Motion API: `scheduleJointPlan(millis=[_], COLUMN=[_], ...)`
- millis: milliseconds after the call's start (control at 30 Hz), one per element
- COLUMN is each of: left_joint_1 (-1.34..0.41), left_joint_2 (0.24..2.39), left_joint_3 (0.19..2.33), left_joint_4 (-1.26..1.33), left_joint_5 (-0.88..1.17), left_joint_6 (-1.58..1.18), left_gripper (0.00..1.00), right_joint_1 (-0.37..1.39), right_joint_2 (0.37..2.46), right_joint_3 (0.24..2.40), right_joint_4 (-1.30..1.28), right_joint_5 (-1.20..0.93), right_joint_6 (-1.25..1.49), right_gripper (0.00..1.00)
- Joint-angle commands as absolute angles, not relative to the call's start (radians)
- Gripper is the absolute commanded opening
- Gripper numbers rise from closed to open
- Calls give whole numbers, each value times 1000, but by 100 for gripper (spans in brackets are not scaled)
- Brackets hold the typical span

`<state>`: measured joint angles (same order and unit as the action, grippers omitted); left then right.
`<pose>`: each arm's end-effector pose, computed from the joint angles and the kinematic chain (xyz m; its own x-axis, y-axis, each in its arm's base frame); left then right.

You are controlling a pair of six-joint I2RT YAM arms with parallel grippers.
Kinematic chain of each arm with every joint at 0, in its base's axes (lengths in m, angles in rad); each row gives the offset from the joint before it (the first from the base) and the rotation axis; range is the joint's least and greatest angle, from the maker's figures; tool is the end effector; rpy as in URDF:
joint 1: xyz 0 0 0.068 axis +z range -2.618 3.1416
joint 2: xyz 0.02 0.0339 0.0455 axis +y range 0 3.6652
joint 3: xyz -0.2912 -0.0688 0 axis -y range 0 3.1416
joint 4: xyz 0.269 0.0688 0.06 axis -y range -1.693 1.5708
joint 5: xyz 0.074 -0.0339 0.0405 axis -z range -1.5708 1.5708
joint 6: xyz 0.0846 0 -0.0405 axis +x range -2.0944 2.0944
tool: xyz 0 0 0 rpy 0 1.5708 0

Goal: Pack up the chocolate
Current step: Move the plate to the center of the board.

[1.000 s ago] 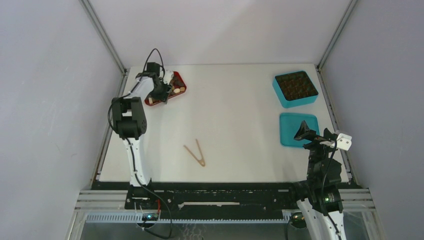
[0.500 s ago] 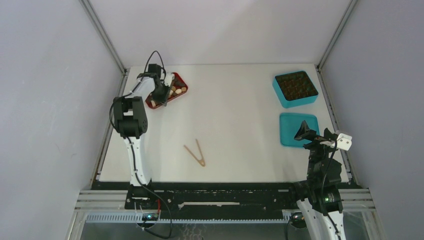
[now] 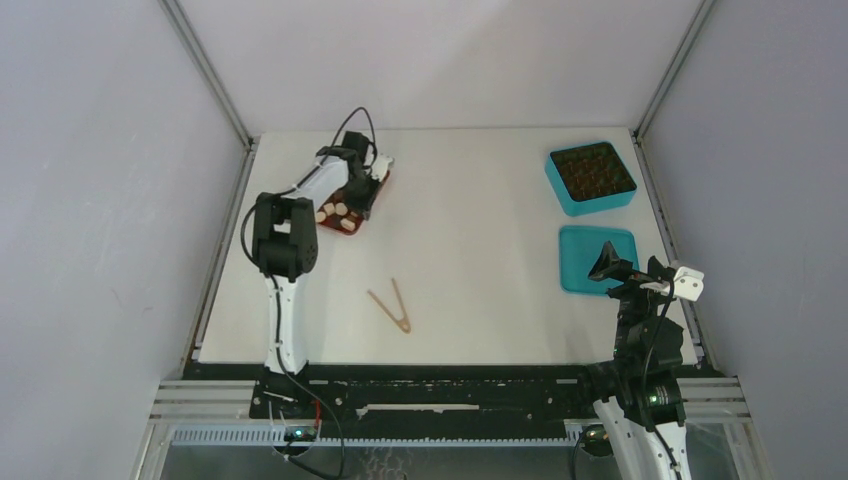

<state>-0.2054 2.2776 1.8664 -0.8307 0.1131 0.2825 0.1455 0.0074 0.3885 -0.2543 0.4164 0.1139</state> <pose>0.5176 -0.1176 0.1328 -0.8233 0.4545 -0.3400 0.4872 0.8732 -0.0125 0.1102 -0.0184 0.2905 0.1544 0.1277 -0.9797 0.2485 0.9547 0.1636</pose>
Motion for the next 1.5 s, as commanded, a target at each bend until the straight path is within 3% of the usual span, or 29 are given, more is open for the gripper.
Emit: scheduleJointPlan(millis=[0,667,1033,1400,1467], left_joint_1=[-307,-742,-838,-899,-904], left_joint_2=[2217,2134,2026,1944,1921], left_joint_3=[1859,1667,1516,1390,1371], left_joint_4=[-868,-764,-672,-579,-567], left_joint_5=[203,239,250,274,266], left_joint_6=[205,32,-28,-117,-140], left_gripper=[11,11,15,20,26], right_joint_1=[143,187,178,170,170], right_joint_2=[-88,-93,-70,330,414], right_joint_3=[416,447,474,665,685], right_joint_4=[-222,-240,-239,-313,-280], right_joint_5=[404,390,339,221,201], right_joint_6=[118,129,134,290,309], right_gripper=[100,100,100,100,100])
